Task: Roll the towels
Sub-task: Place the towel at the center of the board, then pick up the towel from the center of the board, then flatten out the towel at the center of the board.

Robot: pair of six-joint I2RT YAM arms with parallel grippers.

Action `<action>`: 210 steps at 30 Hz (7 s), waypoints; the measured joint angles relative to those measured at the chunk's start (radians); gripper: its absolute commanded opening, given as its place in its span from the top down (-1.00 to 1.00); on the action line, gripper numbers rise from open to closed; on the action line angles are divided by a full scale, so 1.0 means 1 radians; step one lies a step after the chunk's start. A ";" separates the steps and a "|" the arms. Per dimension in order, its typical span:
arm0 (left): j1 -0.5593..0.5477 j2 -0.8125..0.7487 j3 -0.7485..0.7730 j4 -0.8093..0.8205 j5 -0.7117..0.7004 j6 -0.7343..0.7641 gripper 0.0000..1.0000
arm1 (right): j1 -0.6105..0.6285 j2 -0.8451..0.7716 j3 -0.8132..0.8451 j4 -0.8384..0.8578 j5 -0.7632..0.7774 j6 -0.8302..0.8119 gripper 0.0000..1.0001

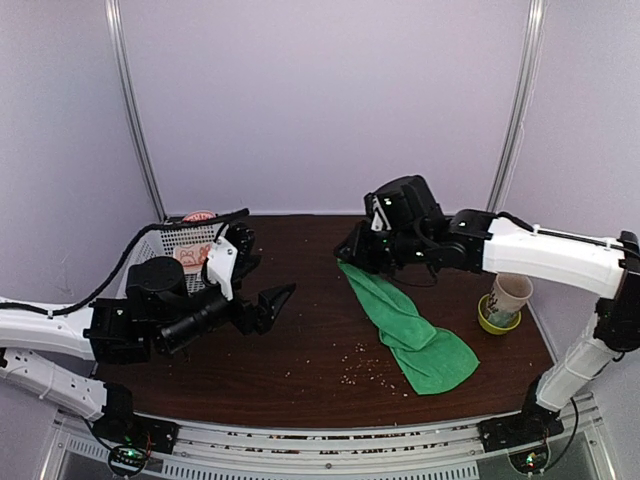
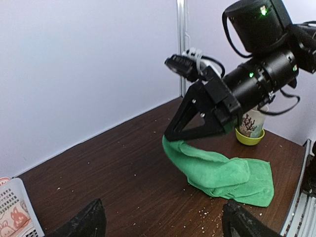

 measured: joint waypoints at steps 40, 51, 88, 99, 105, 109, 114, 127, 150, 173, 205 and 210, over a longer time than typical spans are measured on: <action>-0.077 1.213 1.123 -0.771 0.549 -0.084 0.19 | -0.138 -0.835 -0.713 -0.254 0.270 -0.168 -0.23; -0.073 1.285 1.136 -0.812 0.477 -0.061 0.08 | -0.138 -0.952 -0.713 -0.317 0.302 -0.123 -0.23; 0.012 0.793 0.694 -0.650 0.192 -0.088 1.00 | -0.138 -0.958 -0.763 -0.320 0.283 -0.090 -0.16; 0.015 0.805 0.504 -0.596 0.302 -0.124 1.00 | -0.138 -0.928 -0.845 -0.266 0.207 -0.069 -0.16; 0.012 0.859 0.491 -0.598 0.359 -0.124 0.51 | -0.138 -0.931 -0.845 -0.261 0.206 -0.070 -0.17; 0.012 0.858 0.491 -0.593 0.391 -0.121 0.12 | -0.138 -0.925 -0.845 -0.261 0.206 -0.071 -0.17; 0.005 0.858 0.495 -0.593 0.416 -0.121 0.02 | -0.138 -0.906 -0.845 -0.254 0.206 -0.071 -0.18; -0.002 0.984 0.625 -0.612 0.330 -0.108 0.34 | -0.138 -0.892 -0.843 -0.240 0.206 -0.071 -0.18; 0.064 0.636 1.506 -1.059 -0.059 0.108 1.00 | -0.138 -0.939 -0.544 -0.294 0.272 -0.151 -0.23; 0.067 0.731 1.576 -1.288 -0.082 0.257 1.00 | -0.084 -0.866 -0.708 -0.057 0.083 -0.179 -0.25; 0.138 0.230 0.315 -0.706 0.090 -0.082 1.00 | -0.011 -0.617 -0.778 0.053 0.077 -0.241 -0.22; 0.138 0.126 0.248 -0.753 0.042 -0.148 1.00 | 0.006 -0.408 -0.776 0.143 0.052 -0.164 -0.20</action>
